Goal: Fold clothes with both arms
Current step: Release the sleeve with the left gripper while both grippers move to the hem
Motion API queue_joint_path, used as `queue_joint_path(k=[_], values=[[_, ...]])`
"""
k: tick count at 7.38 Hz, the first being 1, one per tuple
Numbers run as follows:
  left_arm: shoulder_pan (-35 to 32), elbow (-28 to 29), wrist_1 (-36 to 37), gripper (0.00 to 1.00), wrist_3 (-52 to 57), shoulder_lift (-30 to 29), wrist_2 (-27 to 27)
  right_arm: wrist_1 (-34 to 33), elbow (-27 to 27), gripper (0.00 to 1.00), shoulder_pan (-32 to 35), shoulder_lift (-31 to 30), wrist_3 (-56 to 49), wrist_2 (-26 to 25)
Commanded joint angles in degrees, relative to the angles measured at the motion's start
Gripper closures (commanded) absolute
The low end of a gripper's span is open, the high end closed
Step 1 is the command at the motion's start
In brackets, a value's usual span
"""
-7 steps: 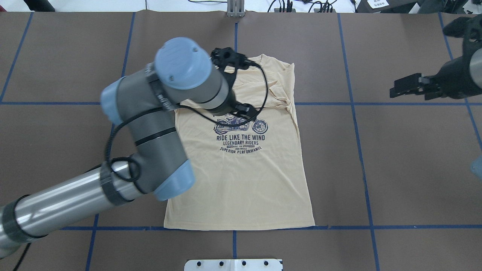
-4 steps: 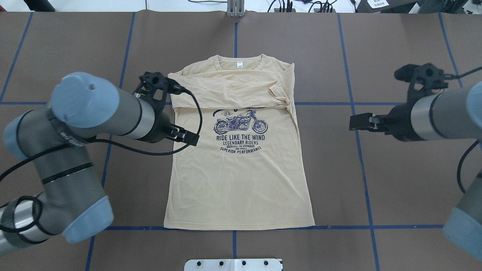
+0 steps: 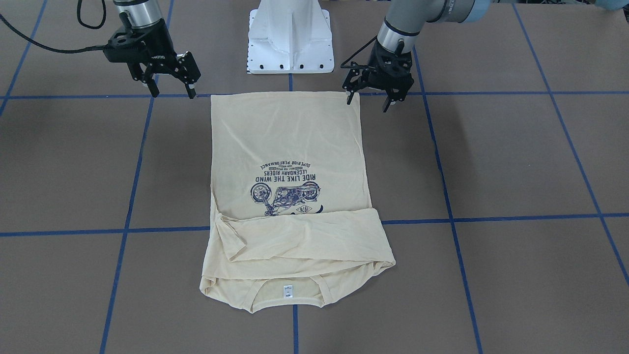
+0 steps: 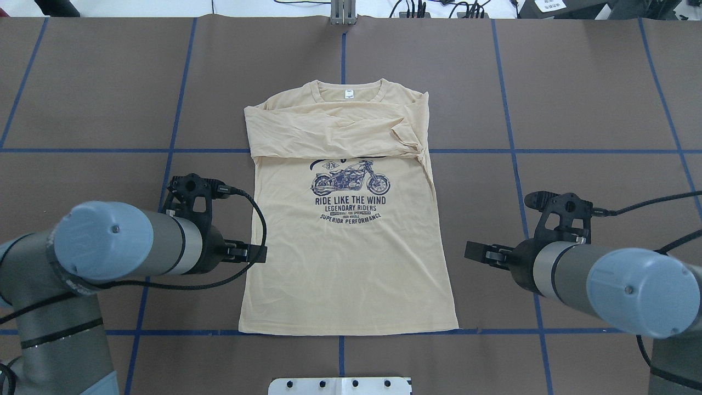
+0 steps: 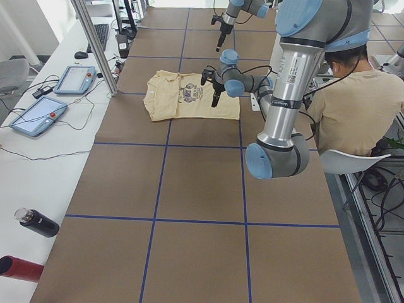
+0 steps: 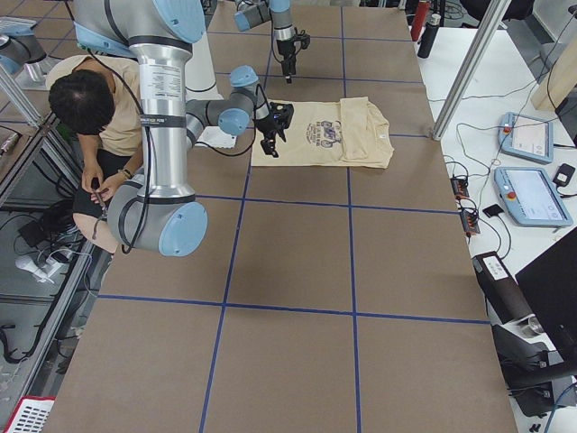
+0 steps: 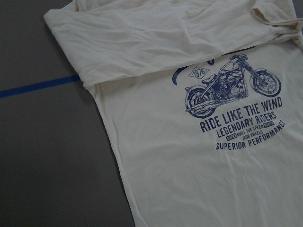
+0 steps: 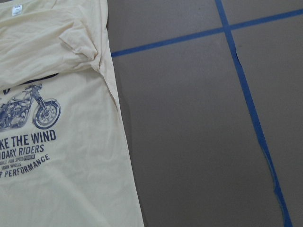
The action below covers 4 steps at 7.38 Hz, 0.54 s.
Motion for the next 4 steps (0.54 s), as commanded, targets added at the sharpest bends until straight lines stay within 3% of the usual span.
queue_joint_path(k=[1,2,4], values=[[5.82,0.28,-0.09,0.0,-5.45,2.38,3.08,-0.01,0.05,0.01,-5.46,-0.63,3.02,-5.25],[7.32,0.45,-0.09,0.06,-7.37,2.74,4.04,-0.01,0.05,0.01,-5.47,-0.63,3.02,-5.27],[10.05,1.51,0.0,0.44,-9.05,2.83,4.67,-0.01,0.05,0.01,-5.56,-0.54,3.02,-5.27]])
